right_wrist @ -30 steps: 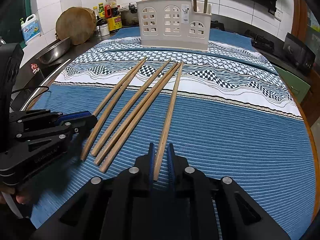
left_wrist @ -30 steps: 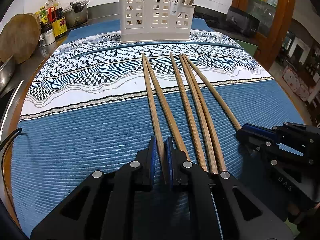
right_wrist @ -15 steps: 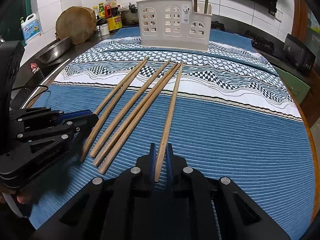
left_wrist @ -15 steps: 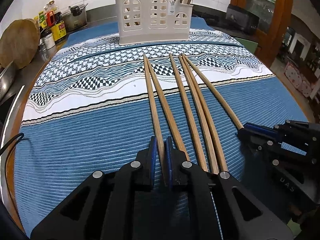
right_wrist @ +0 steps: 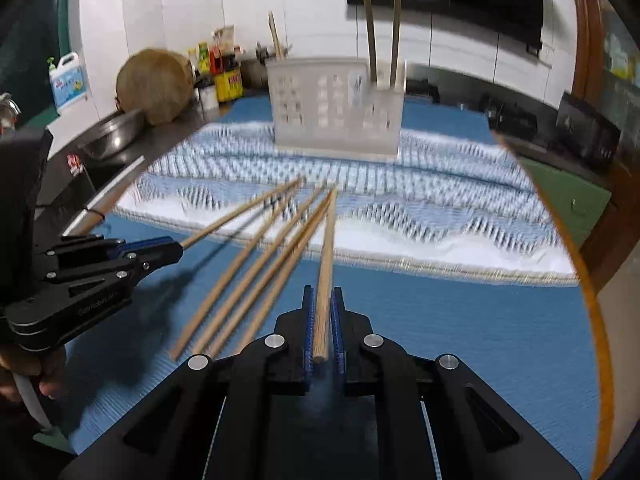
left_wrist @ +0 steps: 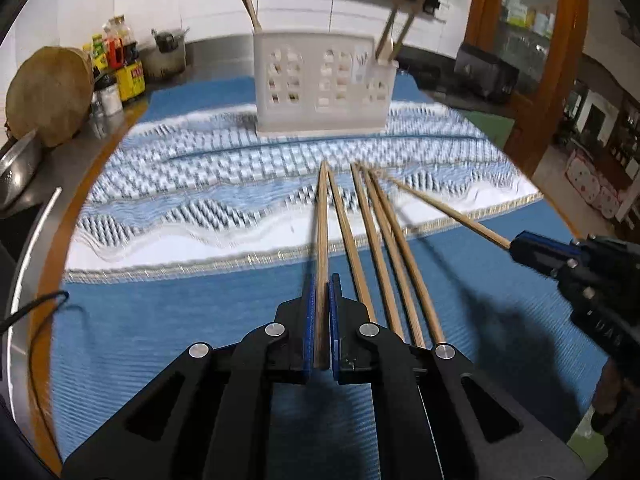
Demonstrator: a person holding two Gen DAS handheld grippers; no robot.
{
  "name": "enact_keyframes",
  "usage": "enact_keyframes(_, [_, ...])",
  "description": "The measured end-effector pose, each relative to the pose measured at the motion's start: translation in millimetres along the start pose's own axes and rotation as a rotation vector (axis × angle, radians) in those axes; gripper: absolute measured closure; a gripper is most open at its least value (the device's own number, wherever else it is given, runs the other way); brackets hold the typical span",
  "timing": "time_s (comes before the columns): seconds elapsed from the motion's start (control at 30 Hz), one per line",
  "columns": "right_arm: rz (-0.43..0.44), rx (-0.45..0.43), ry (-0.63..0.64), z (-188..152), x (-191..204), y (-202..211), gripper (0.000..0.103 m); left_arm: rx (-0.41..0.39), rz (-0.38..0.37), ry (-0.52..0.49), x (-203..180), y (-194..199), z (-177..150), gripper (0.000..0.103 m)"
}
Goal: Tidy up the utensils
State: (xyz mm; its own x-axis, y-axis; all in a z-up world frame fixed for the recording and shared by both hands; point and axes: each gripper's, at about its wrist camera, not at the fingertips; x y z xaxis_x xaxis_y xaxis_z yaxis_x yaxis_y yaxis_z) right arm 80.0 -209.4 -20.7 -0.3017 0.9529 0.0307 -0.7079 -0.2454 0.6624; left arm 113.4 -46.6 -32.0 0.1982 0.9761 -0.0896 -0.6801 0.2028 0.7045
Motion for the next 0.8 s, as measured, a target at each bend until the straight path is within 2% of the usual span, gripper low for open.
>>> enact_keyframes(0.23, [0.009,-0.094,0.028,37.9,-6.1,27.5,0.095,-0.095,0.002,-0.003,9.2,24.7,31.0,0.098])
enact_keyframes(0.5, [0.028,-0.163,0.048,79.6,-16.2,45.8,0.096,-0.154,-0.023,-0.008,17.6,42.1,60.8,0.098])
enact_keyframes(0.8, [0.018,-0.208,0.095,146.2,-31.4,57.7,0.096,-0.208,-0.053,-0.037,23.6,53.5,120.2,0.098])
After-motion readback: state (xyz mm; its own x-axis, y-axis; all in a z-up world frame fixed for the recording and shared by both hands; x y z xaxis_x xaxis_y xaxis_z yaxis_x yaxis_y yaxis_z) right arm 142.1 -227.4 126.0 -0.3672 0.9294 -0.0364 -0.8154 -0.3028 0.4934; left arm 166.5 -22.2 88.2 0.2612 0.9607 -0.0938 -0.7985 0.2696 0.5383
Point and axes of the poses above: each gripper's, at about its wrist camera, not at the fingertips, and y roughly against the way its jaws point, x to its left, z to its top
